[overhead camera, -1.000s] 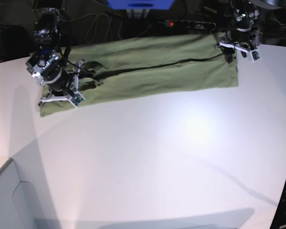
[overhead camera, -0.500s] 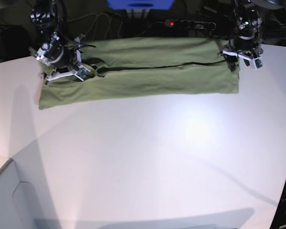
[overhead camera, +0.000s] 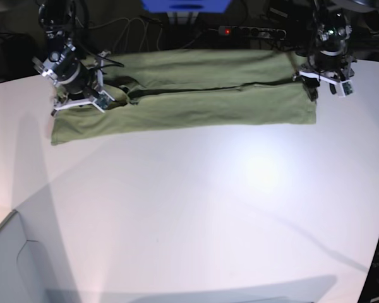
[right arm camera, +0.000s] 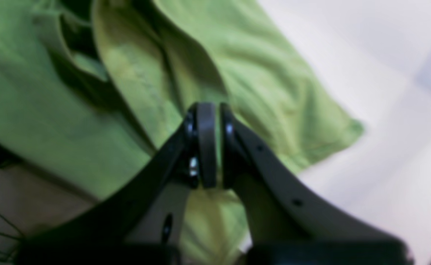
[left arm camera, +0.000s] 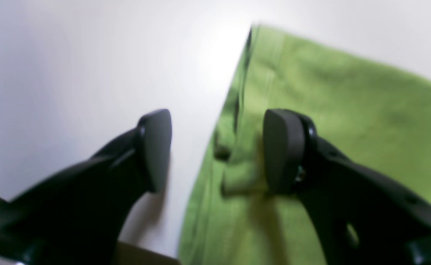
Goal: Fold the T-shirt properly
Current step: 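Grip both ends of the green strip with both grippers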
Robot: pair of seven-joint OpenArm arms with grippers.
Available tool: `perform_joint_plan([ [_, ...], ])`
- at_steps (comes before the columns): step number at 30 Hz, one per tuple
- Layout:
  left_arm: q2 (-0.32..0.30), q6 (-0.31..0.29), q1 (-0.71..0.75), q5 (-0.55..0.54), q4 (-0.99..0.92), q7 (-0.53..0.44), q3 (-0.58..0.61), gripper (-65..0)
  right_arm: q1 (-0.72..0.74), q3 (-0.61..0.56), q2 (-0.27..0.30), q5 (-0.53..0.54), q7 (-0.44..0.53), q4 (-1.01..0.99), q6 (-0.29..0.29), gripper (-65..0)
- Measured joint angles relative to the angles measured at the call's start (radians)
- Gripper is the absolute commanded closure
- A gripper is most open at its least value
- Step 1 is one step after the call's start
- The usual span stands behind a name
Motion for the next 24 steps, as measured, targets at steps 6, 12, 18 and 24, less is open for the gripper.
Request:
perform_joint_plan([
  [6, 0.002, 0.001, 0.063, -0.003, 0.120, 0.001, 0.000, -38.0, 0.069, 0.003, -0.013, 0.006, 0.023, -0.163, -0.001, 0.0],
  [12, 0.003, -0.001, 0.085, -0.004, 0.086, -0.007, 0.000, -38.0, 0.117, 0.003, -0.024, 0.010, 0.037, -0.209, -0.002, 0.0],
  [18, 0.009, -0.002, 0.088, -0.004, -0.002, -0.003, 0.007, -38.0, 0.122, 0.003, -0.024, 0.010, 0.039, -0.213, -0.002, 0.0],
  [24, 0.008, -0.001, 0.085, -0.004, -0.050, -0.004, 0.007, -37.7, 0.123, 0.003, -0.024, 0.010, 0.040, -0.213, -0.002, 0.0],
])
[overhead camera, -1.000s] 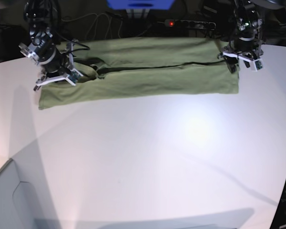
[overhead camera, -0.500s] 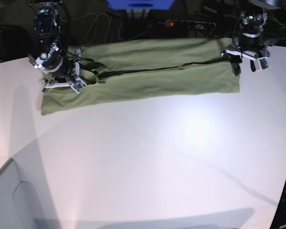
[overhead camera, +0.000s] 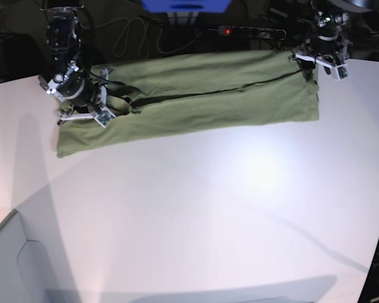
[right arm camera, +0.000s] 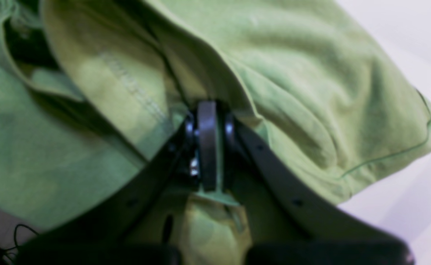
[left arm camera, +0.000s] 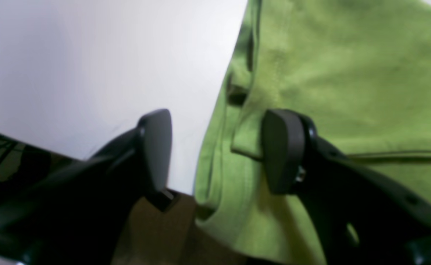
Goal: Fold the T-shirt properly
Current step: 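Grip both ends of the green strip with both grippers, then carry the left gripper's strip end over toward the right gripper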
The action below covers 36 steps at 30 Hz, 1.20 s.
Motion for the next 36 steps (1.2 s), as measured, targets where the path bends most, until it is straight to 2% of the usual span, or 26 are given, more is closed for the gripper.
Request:
perform_joint_plan([
  [7, -0.008, 0.001, -0.031, -0.003, -0.038, -0.029, 0.032, -35.9, 0.000, 0.000, 0.000, 0.001, 0.000, 0.000, 0.000, 0.0],
  [12, -0.008, -0.004, -0.037, -0.009, -0.051, -0.048, 0.051, -17.8, 0.000, 0.000, 0.000, 0.000, 0.001, 0.000, 0.000, 0.0],
  [18, -0.007, -0.010, -0.055, -0.011, -0.059, -0.048, 0.050, -8.0, 0.009, 0.000, 0.000, 0.003, -0.004, -0.002, 0.000, 0.0],
  [20, -0.008, -0.011, -0.055, -0.010, -0.056, -0.048, 0.048, 0.0, 0.013, 0.000, 0.000, 0.004, -0.003, -0.006, 0.000, 0.0],
  [25, 0.003, -0.008, -0.049, -0.005, -0.021, 0.002, -0.009, 0.0, 0.013, 0.000, 0.000, 0.004, 0.000, -0.006, 0.000, 0.0],
  [31, 0.005, -0.004, -0.068, 0.010, 0.142, 0.002, -0.010, 0.0, 0.013, 0.000, 0.000, 0.004, 0.003, -0.007, 0.000, 0.0],
  [33, -0.002, 0.018, -0.068, 0.018, 0.191, -0.002, 0.040, 0.0, 0.013, 0.000, 0.000, 0.004, 0.003, -0.007, 0.000, 0.0],
  [36, 0.003, 0.013, -0.063, 0.014, 0.232, 0.003, 0.130, 0.0, 0.013, 0.000, 0.000, 0.003, 0.004, -0.007, 0.000, 0.0],
])
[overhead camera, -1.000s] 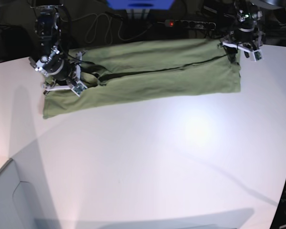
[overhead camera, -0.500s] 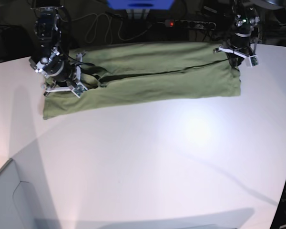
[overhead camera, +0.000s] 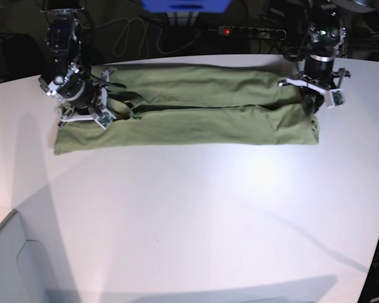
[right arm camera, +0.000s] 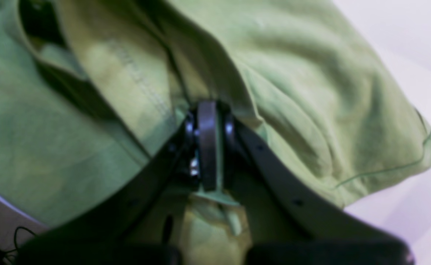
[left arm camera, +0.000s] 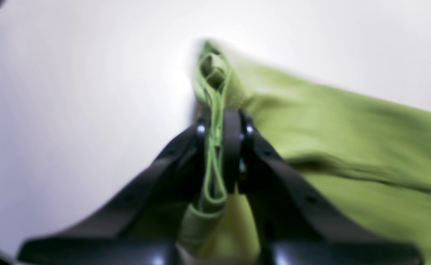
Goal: Fold the T-shirt properly
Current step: 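Carry the left gripper's strip end over toward the right gripper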
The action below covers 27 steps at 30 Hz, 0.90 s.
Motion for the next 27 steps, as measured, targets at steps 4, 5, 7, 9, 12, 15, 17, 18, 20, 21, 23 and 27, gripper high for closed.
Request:
perform_joint_plan([
  [4, 0.024, -0.002, -0.001, 0.078, 0.005, -0.005, 0.157, 0.0, 0.000, 0.000, 0.000, 0.001, 0.000, 0.000, 0.000, 0.0],
  [5, 0.031, 0.005, -0.001, 0.127, 0.003, -0.005, 0.210, 0.0, 0.000, 0.000, 0.000, 0.000, 0.000, 0.001, 0.000, 0.0],
  [7, 0.041, 0.004, -0.007, 0.201, 0.002, 0.000, 0.307, 0.0, -0.002, 0.000, 0.000, 0.000, 0.000, 0.001, 0.000, 0.0],
  [9, 0.062, 0.000, -0.031, 0.290, 0.002, -0.001, 0.403, 0.0, -0.002, 0.000, 0.000, 0.000, 0.000, 0.001, 0.000, 0.0],
  [12, 0.087, -0.004, -0.058, 0.376, -0.010, -0.011, 0.520, 0.0, -0.002, 0.000, 0.000, 0.002, 0.000, 0.001, 0.000, 0.0],
  [15, 0.116, -0.004, -0.087, 0.446, -0.067, -0.004, 0.597, 0.0, -0.003, 0.001, 0.000, 0.005, 0.000, 0.002, 0.000, 0.0],
  [17, 0.127, 0.000, -0.111, 0.475, -0.101, 0.002, 0.640, 0.0, -0.003, 0.001, -0.001, 0.004, 0.000, 0.002, 0.000, 0.0],
  [18, 0.128, -0.001, -0.121, 0.482, -0.118, 0.002, 0.664, 0.0, -0.002, 0.001, 0.000, 0.004, 0.000, 0.002, 0.000, 0.0],
  [20, 0.130, -0.001, -0.136, 0.494, -0.145, -0.002, 0.715, 0.0, -0.002, 0.001, 0.000, 0.004, 0.000, 0.002, 0.000, 0.0],
  [21, 0.130, -0.001, -0.143, 0.493, -0.154, -0.002, 0.732, 0.0, -0.003, 0.001, 0.000, 0.004, 0.000, 0.002, 0.000, 0.0],
  [23, 0.130, -0.001, -0.156, 0.493, -0.171, -0.003, 0.758, 0.0, -0.002, 0.001, 0.000, 0.005, 0.000, 0.002, 0.000, 0.0],
  [27, 0.129, 0.000, -0.185, 0.493, -0.195, 0.000, 0.793, 0.0, -0.002, 0.001, 0.000, 0.004, 0.000, 0.002, 0.000, 0.0],
])
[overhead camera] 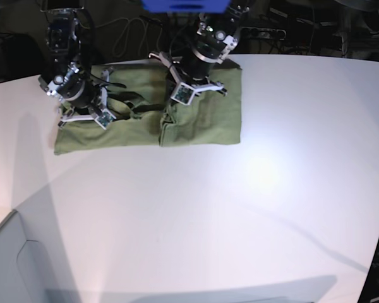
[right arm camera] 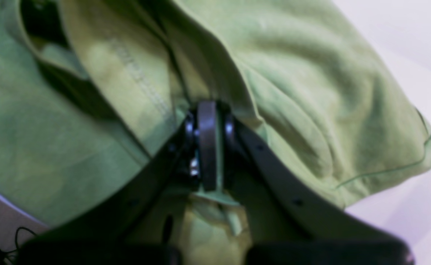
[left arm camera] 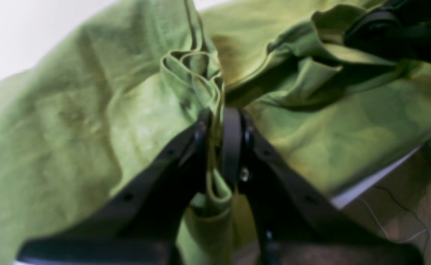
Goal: Fold the T-shirt properly
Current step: 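Carry the left gripper's strip end over toward the right gripper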
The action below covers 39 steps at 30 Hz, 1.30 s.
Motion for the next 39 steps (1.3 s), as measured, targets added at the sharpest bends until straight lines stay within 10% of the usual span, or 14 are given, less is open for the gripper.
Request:
perform_joint_plan([
  [27, 0.008, 0.000, -0.118, -0.019, -0.134, 0.005, 0.174, 0.0, 0.000, -0.002, 0.000, 0.000, -0.001, 0.000, 0.000, -0.1],
  [35, 0.016, -0.007, -0.131, -0.018, -0.109, 0.138, 0.174, -40.3, 0.000, -0.002, 0.000, 0.000, -0.008, 0.006, 0.000, -0.2],
  [39, 0.021, -0.006, -0.130, -0.015, -0.053, 0.136, 0.176, -44.2, -0.022, -0.002, -0.002, -0.021, -0.050, 0.061, 0.002, -0.2],
])
